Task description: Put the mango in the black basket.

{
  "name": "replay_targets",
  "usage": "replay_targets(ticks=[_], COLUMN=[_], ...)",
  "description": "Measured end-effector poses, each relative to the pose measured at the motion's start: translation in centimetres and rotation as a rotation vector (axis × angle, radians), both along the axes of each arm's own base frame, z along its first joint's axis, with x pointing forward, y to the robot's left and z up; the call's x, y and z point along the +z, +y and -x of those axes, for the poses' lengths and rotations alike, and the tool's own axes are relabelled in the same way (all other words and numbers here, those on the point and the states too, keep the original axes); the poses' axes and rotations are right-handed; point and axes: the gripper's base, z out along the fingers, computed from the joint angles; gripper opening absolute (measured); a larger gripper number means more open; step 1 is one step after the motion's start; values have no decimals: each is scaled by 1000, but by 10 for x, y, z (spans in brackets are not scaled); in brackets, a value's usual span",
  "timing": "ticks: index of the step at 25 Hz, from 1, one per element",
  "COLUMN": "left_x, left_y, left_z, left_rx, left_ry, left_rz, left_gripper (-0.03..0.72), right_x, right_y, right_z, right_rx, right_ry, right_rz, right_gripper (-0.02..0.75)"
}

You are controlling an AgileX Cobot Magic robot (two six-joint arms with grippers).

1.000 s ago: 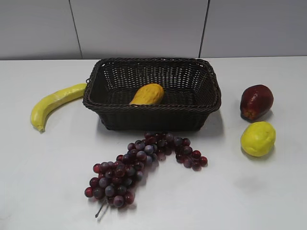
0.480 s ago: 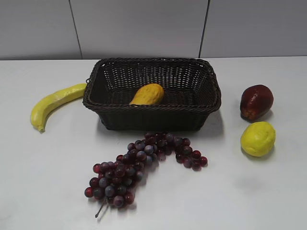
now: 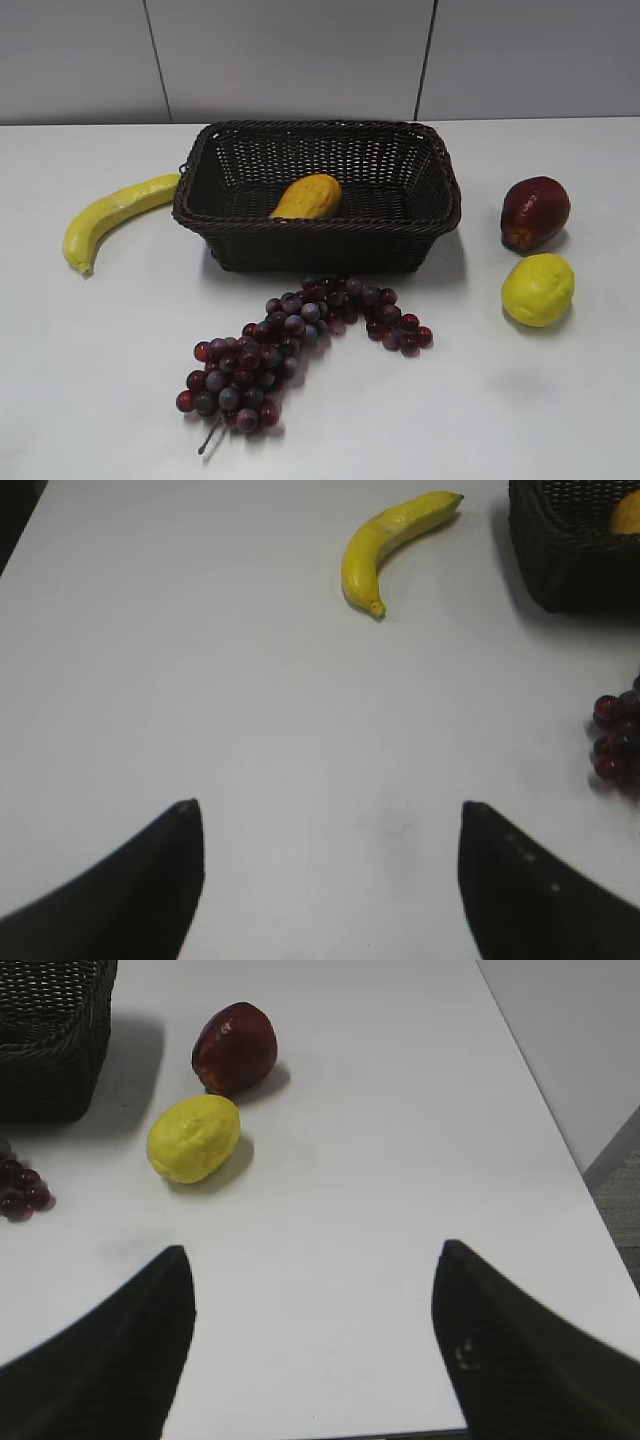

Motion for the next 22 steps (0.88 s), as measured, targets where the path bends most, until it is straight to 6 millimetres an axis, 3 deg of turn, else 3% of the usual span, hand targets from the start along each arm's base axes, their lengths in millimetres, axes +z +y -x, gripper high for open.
replay_targets(ticks=[22], left_x=[0], left_y=[0], left_z=[4], left_rx=[1], left_ry=[-32], left_rz=[0], left_gripper=[589], right_x=[0], right_y=[0], right_z=[0], right_rx=[0], right_ry=[0], right_rz=[0], right_gripper=[569])
